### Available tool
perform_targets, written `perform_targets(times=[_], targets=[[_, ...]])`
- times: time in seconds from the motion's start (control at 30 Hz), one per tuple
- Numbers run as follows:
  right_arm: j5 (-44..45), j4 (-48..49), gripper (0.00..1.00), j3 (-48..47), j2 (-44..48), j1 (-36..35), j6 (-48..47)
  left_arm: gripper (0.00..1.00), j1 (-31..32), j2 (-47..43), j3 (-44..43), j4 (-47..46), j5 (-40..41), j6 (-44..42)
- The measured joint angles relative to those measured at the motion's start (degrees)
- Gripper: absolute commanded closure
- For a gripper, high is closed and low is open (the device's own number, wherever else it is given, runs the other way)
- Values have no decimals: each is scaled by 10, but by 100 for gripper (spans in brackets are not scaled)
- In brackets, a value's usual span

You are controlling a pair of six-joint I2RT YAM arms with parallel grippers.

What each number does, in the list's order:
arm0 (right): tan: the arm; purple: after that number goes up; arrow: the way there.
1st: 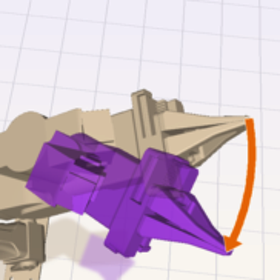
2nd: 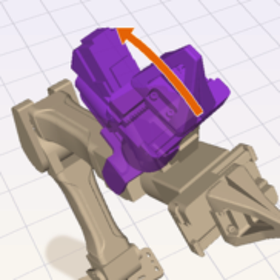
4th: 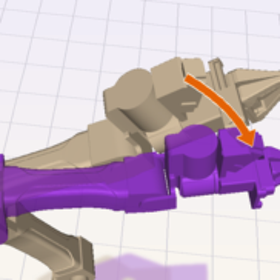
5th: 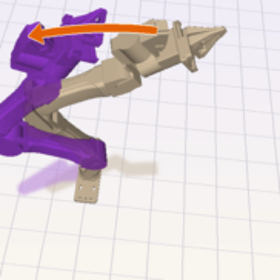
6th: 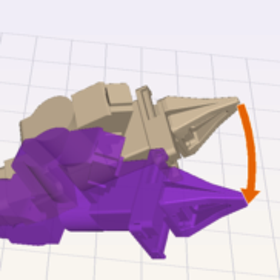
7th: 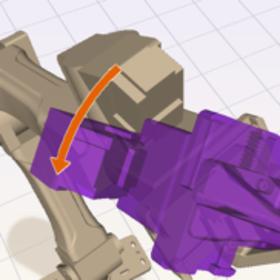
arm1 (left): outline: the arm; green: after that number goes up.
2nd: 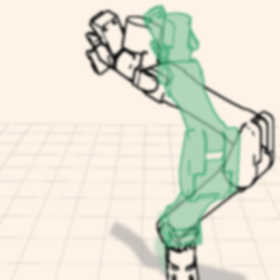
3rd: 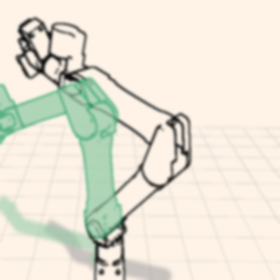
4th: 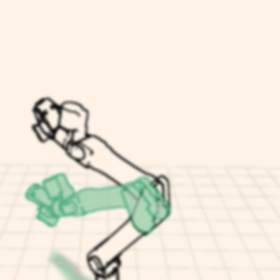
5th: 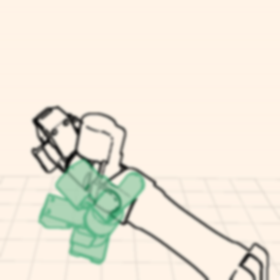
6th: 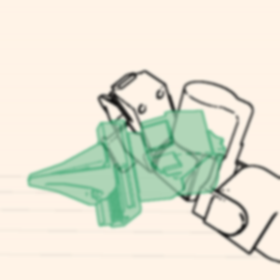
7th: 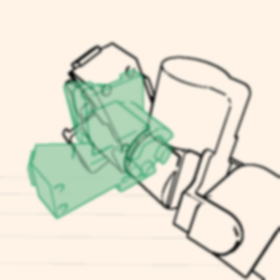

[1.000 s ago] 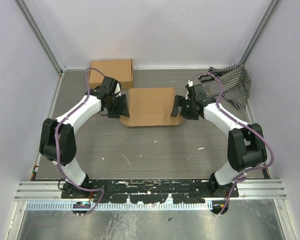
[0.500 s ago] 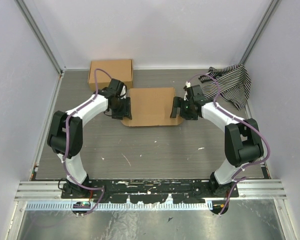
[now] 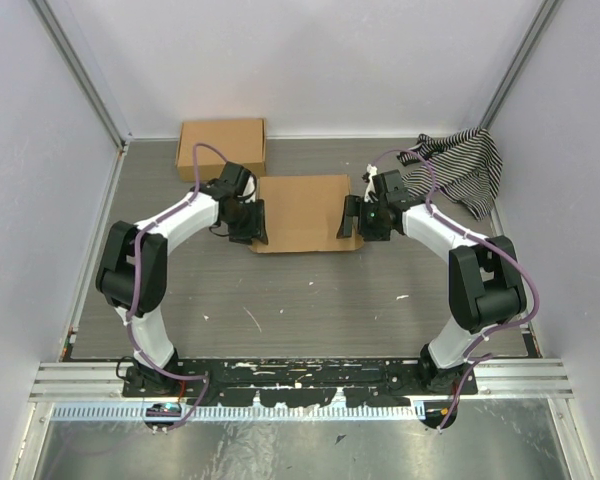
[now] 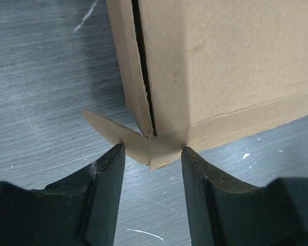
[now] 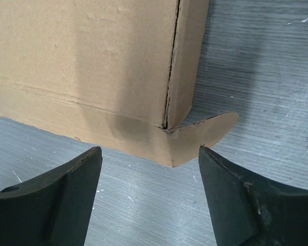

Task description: Fold the paper box

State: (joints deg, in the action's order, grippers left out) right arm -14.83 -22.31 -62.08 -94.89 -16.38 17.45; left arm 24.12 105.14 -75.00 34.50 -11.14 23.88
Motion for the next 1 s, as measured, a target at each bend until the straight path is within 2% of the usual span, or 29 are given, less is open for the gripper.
perform_targets(times=[0.23, 0.5, 0.77, 0.83, 1.0], targets=[[-25, -1, 28, 0, 0, -1, -2, 50, 2, -1, 11, -1, -23, 6], [-10, -9, 22, 0, 0, -8, -2, 51, 4, -12, 11, -4, -39, 9], [69, -8, 15, 1, 0, -8, -1, 37, 4, -12, 10, -3, -26, 9], [78, -3, 14, 1, -3, -8, -1, 30, 4, -12, 10, -3, -19, 9], [75, 20, 13, 1, -29, -8, -4, 29, 4, -1, -4, -7, -10, 9]])
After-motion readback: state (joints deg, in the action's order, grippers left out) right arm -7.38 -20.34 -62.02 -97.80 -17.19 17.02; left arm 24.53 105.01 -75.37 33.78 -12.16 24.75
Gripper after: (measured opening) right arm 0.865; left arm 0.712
